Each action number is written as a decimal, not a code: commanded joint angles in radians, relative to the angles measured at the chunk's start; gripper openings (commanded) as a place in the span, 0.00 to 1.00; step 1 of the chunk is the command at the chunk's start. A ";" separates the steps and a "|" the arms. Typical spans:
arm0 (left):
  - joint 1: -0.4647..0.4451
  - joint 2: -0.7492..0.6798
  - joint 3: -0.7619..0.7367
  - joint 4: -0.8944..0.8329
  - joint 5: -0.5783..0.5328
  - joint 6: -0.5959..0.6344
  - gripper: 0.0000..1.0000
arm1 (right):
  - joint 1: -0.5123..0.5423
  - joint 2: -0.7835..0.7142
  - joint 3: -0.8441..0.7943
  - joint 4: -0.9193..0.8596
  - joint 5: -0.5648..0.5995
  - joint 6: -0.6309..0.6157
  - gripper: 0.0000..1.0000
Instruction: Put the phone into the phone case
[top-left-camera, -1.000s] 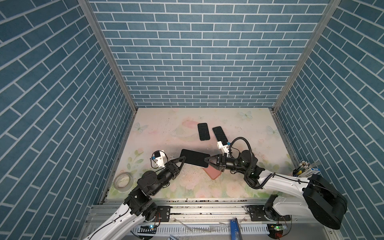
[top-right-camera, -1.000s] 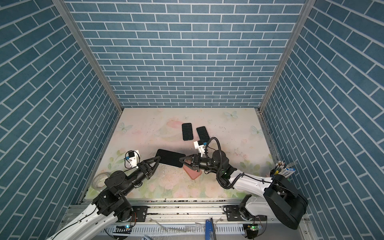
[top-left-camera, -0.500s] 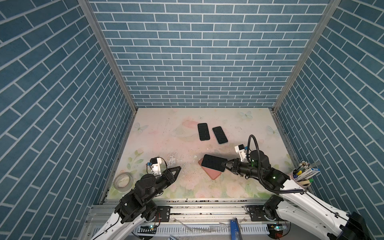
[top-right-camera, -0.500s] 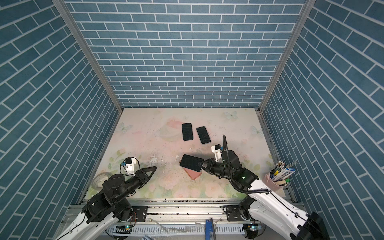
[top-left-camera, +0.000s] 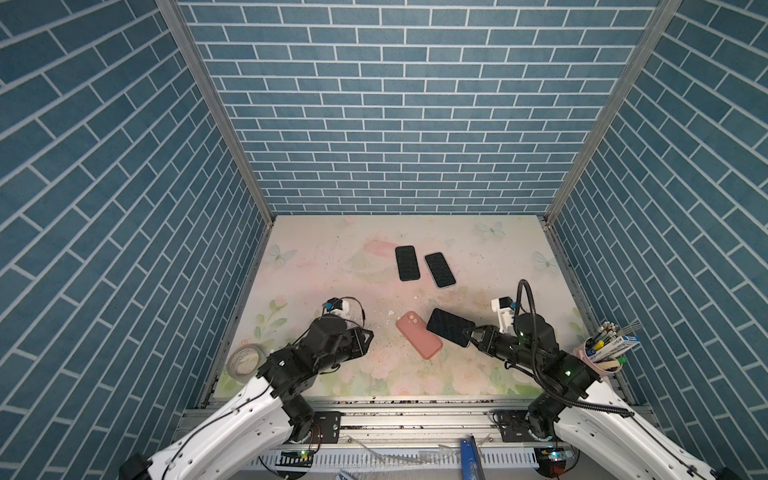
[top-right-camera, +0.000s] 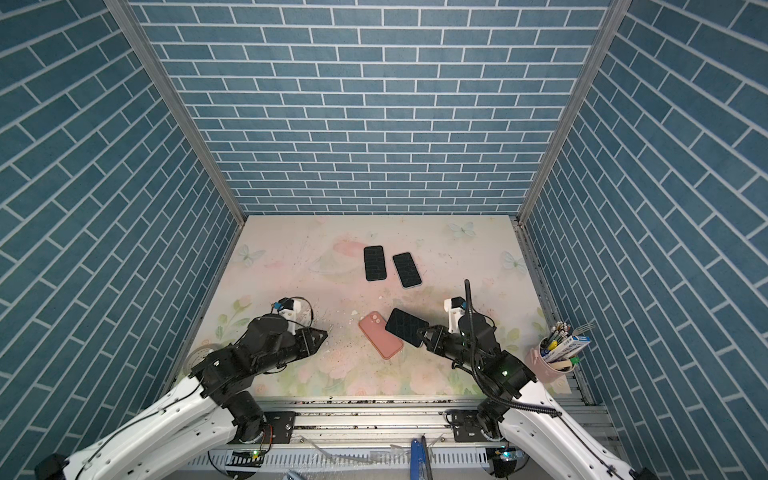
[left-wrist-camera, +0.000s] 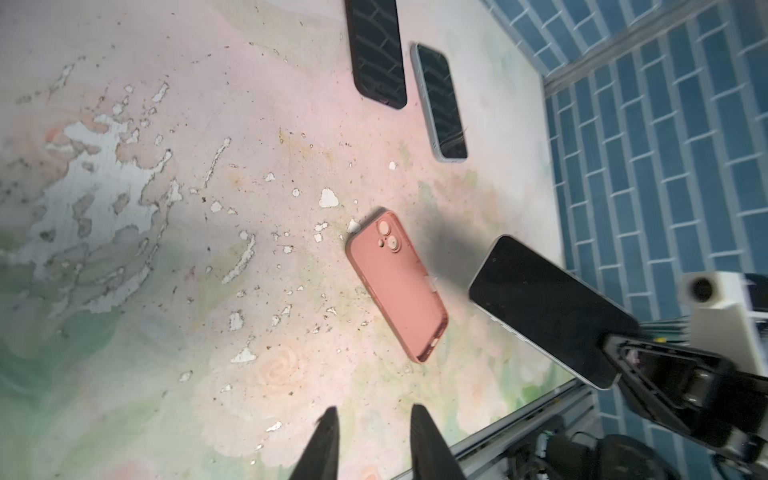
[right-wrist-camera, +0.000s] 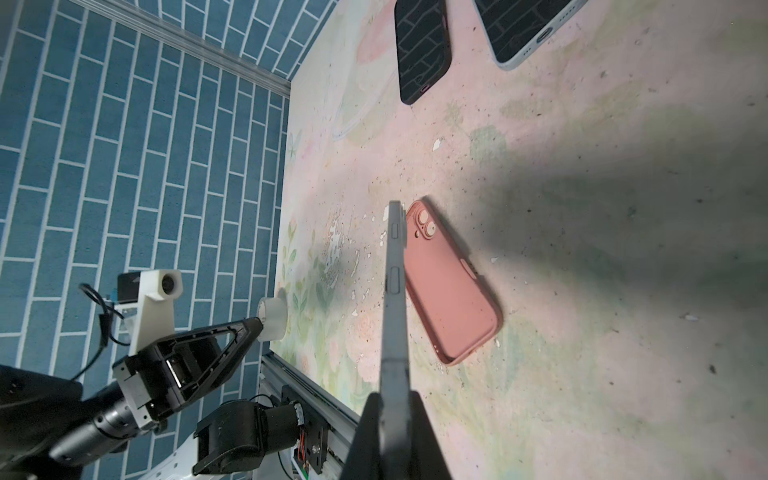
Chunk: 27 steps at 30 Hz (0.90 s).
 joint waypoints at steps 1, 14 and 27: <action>0.013 0.273 0.163 -0.093 0.031 0.237 0.25 | -0.011 -0.088 -0.057 0.094 0.087 -0.017 0.00; 0.035 0.957 0.643 -0.201 0.029 0.568 0.23 | -0.017 -0.200 -0.243 0.291 0.210 -0.058 0.00; 0.035 1.138 0.694 -0.152 0.058 0.467 0.20 | -0.018 -0.210 -0.305 0.392 0.123 -0.064 0.00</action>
